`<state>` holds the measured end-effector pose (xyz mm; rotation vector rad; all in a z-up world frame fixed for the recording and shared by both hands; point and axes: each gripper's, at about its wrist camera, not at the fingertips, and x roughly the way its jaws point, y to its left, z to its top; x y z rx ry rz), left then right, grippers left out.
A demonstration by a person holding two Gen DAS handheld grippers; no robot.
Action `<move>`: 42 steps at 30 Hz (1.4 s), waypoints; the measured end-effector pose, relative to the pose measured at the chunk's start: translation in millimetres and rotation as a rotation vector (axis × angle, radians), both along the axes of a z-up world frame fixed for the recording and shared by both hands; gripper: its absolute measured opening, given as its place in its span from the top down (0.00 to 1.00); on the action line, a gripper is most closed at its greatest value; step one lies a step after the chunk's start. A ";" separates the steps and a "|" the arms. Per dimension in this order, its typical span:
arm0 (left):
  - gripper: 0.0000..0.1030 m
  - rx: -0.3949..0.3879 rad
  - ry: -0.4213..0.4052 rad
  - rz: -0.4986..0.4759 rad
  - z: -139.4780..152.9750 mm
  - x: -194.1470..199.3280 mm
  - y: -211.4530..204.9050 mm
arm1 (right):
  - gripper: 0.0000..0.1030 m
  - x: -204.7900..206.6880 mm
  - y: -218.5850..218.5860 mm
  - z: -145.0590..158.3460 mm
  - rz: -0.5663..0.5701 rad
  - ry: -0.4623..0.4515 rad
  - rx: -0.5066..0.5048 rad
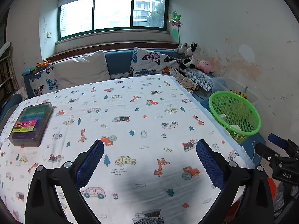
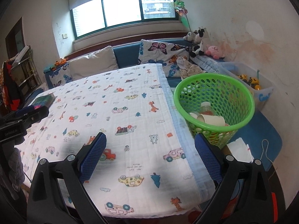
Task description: Collect trash
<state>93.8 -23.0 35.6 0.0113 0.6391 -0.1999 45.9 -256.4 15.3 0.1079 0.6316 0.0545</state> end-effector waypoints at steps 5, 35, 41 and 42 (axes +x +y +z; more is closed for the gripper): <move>0.07 0.007 -0.008 0.018 -1.6 -7.8 1.5 | 0.08 -3.6 0.7 -0.7 -0.009 0.000 0.009; 0.07 0.035 -0.019 0.061 -6.4 -22.7 0.2 | 0.08 -6.3 11.7 -2.6 0.020 0.006 0.024; 0.07 0.035 -0.014 0.065 -7.1 -22.4 2.1 | 0.08 -5.1 12.9 -2.9 0.026 0.008 0.025; 0.07 0.035 -0.014 0.065 -7.1 -22.5 2.1 | 0.08 -4.9 13.1 -3.0 0.027 0.008 0.024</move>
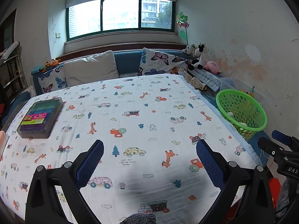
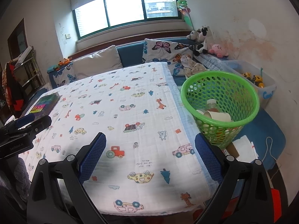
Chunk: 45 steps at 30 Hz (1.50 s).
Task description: Collect trash
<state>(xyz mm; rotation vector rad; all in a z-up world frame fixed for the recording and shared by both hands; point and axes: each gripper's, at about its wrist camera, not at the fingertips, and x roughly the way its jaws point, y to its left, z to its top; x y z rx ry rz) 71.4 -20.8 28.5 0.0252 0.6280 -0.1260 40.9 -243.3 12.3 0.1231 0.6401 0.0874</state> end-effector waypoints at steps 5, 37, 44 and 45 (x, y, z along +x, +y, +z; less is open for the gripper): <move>0.07 0.002 0.004 0.003 -0.9 0.6 1.1 | 0.08 0.5 0.0 -0.5 -0.001 0.003 0.002; 0.07 0.004 0.014 0.005 -7.5 1.1 4.4 | 0.08 2.4 -3.3 -4.5 0.001 0.007 0.010; 0.07 0.005 0.015 0.006 -8.4 1.0 4.6 | 0.08 2.4 -2.6 -4.6 -0.001 0.007 0.007; 0.07 0.004 0.015 0.007 -8.5 0.8 5.0 | 0.08 2.4 -2.7 -4.6 -0.001 0.008 0.007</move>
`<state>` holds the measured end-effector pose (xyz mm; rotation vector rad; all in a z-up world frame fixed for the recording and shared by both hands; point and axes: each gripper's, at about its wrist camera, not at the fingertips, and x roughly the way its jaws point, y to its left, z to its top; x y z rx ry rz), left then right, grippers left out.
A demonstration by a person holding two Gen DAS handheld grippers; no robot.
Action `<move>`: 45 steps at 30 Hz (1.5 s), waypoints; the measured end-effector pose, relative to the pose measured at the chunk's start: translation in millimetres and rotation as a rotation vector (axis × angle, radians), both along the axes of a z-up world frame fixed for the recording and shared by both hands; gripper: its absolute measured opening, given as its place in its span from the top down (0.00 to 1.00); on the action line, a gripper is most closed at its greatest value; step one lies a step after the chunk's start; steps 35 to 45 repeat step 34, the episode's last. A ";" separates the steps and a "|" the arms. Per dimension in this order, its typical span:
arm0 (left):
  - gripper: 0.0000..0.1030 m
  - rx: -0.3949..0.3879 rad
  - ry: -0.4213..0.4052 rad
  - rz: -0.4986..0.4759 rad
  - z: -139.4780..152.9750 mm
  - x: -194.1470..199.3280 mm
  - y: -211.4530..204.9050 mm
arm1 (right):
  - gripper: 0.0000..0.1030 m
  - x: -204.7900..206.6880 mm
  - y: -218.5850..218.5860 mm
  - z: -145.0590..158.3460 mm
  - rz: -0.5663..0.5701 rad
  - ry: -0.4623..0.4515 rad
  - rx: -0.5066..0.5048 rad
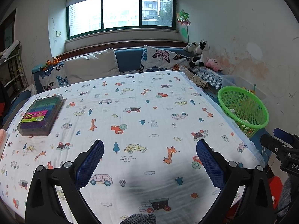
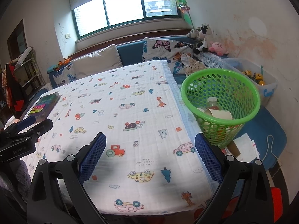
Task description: Collect trash
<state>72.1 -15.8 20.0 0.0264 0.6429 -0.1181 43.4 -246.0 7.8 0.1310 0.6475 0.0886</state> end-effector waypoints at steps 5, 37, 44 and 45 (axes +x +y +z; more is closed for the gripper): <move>0.07 -0.001 0.003 0.004 -2.1 0.0 -0.1 | 0.08 -0.1 0.4 -1.7 0.003 0.003 0.000; 0.07 0.006 0.005 0.004 -6.5 0.1 -1.1 | 0.08 -0.2 4.6 -3.5 0.005 0.004 0.006; 0.07 0.006 0.005 0.004 -6.5 0.1 -1.1 | 0.08 -0.2 4.6 -3.5 0.005 0.004 0.006; 0.07 0.006 0.005 0.004 -6.5 0.1 -1.1 | 0.08 -0.2 4.6 -3.5 0.005 0.004 0.006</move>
